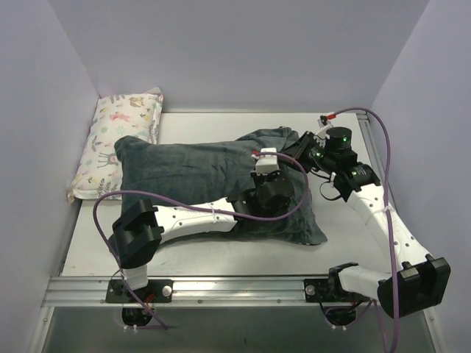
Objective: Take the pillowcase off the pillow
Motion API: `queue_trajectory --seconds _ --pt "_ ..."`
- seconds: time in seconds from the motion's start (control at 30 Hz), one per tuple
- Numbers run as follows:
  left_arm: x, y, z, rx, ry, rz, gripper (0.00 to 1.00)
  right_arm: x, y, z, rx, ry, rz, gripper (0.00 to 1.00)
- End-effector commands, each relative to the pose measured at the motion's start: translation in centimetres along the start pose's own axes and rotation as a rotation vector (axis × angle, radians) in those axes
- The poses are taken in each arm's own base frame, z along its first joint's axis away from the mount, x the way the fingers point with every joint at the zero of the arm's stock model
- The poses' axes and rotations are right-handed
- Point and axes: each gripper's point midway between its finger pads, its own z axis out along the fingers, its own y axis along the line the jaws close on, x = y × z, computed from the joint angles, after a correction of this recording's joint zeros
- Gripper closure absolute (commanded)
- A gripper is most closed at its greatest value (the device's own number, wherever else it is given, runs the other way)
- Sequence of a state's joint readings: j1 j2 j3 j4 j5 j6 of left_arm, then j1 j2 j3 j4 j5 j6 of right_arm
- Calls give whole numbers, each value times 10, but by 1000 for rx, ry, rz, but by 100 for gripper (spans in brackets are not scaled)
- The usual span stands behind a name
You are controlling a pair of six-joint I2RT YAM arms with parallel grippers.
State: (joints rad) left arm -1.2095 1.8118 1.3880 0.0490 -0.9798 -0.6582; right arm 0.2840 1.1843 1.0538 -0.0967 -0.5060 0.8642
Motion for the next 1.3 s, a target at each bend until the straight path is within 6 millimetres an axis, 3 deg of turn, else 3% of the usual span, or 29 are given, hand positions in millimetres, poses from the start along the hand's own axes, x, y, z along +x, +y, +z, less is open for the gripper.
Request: queue_trajectory --seconds 0.0,0.03,0.1,0.23,0.27,0.3,0.4,0.53,0.7,0.97,1.27 --pt "-19 8 -5 -42 -40 -79 75 1 13 -10 -46 -11 -48 100" --pt "-12 16 -6 -55 -31 -69 90 1 11 -10 -38 -13 -49 100" --pt "-13 23 -10 -59 -27 -98 99 0 7 -8 -20 -10 -53 98" --pt "-12 42 -19 -77 -31 -124 100 -13 -3 -10 62 -62 -111 74" --pt "-13 45 -20 -81 -35 -127 100 -13 -10 -13 98 -63 -118 61" --pt "-14 48 -20 -90 -41 -126 100 -16 -13 -16 122 -83 -129 54" --pt "-15 58 -24 -110 -36 -120 100 -21 -28 -29 203 -135 -172 43" --pt "-22 60 -26 -107 -34 -120 100 -10 -48 -32 261 -115 -194 41" --pt "-25 71 -30 -132 -29 -129 100 24 -76 -18 311 -1 -264 39" --pt "-38 80 -32 -129 -34 -152 100 46 -78 -2 361 36 -423 23" --pt "-38 100 -33 -146 -14 -166 100 56 -70 5 377 56 -512 25"
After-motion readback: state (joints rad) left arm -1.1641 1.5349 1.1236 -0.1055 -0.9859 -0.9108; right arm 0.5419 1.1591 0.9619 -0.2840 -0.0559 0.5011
